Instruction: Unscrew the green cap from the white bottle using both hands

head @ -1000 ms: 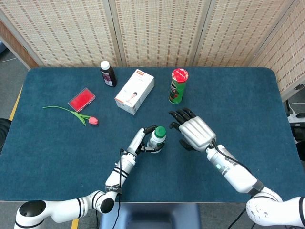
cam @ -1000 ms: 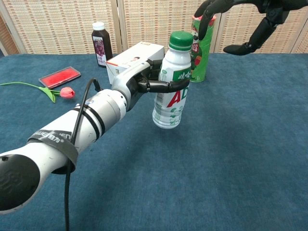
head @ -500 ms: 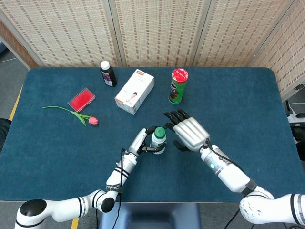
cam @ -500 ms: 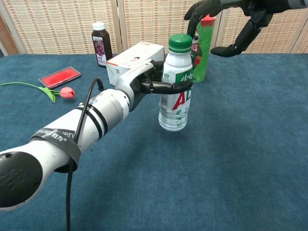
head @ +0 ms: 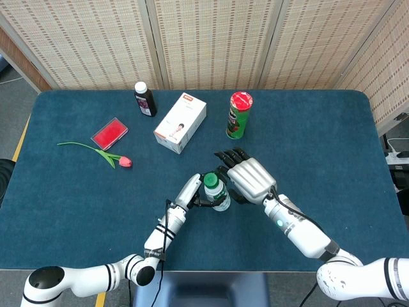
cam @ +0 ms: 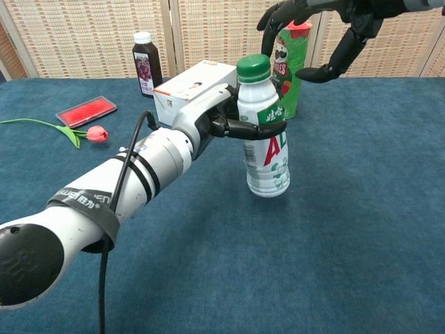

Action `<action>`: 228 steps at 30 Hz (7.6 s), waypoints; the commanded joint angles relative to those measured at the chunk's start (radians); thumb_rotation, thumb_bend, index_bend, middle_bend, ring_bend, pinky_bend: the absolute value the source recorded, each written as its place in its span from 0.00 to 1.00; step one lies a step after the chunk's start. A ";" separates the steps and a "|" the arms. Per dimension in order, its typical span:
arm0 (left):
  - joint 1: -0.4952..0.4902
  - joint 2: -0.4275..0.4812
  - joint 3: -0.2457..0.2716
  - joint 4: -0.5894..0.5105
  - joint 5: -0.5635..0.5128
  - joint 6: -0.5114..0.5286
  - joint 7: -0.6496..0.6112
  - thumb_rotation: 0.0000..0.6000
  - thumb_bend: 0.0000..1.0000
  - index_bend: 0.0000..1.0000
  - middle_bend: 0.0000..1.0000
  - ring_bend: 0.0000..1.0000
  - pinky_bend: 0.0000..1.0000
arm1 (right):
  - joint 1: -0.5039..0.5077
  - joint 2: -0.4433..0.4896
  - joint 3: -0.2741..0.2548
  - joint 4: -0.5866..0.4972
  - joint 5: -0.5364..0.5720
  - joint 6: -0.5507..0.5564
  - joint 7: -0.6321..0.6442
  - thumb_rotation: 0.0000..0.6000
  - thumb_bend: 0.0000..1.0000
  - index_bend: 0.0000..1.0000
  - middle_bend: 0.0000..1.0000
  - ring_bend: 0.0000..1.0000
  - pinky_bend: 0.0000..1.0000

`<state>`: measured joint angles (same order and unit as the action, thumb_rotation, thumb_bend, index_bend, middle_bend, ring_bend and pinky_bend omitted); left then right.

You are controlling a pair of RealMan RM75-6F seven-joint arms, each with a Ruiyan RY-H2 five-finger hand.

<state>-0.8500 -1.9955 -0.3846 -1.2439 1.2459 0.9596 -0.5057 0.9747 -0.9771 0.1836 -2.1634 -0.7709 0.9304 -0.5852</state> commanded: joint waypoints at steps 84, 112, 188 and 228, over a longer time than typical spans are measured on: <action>-0.136 0.176 0.148 0.028 0.182 -0.182 -0.140 1.00 0.94 0.76 0.91 0.57 0.94 | 0.119 0.136 -0.071 0.020 0.001 -0.272 0.223 0.83 0.40 0.31 0.00 0.00 0.00; -0.159 0.182 0.189 0.076 0.212 -0.162 -0.195 1.00 0.94 0.76 0.91 0.57 0.94 | 0.017 0.174 0.023 0.036 -0.222 -0.361 0.537 0.83 0.56 0.47 0.00 0.00 0.00; -0.171 0.177 0.187 0.112 0.183 -0.168 -0.197 1.00 0.93 0.76 0.91 0.57 0.94 | -0.034 0.219 -0.029 0.034 -0.263 -0.263 0.464 0.84 0.56 0.23 0.00 0.00 0.00; -0.177 0.174 0.179 0.088 0.162 -0.183 -0.133 1.00 0.92 0.76 0.91 0.57 0.94 | 0.062 0.165 -0.080 0.013 -0.095 -0.275 0.323 0.84 0.56 0.25 0.00 0.00 0.00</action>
<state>-1.0271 -1.8218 -0.2056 -1.1555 1.4077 0.7763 -0.6390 1.0377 -0.8135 0.1051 -2.1495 -0.8634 0.6513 -0.2594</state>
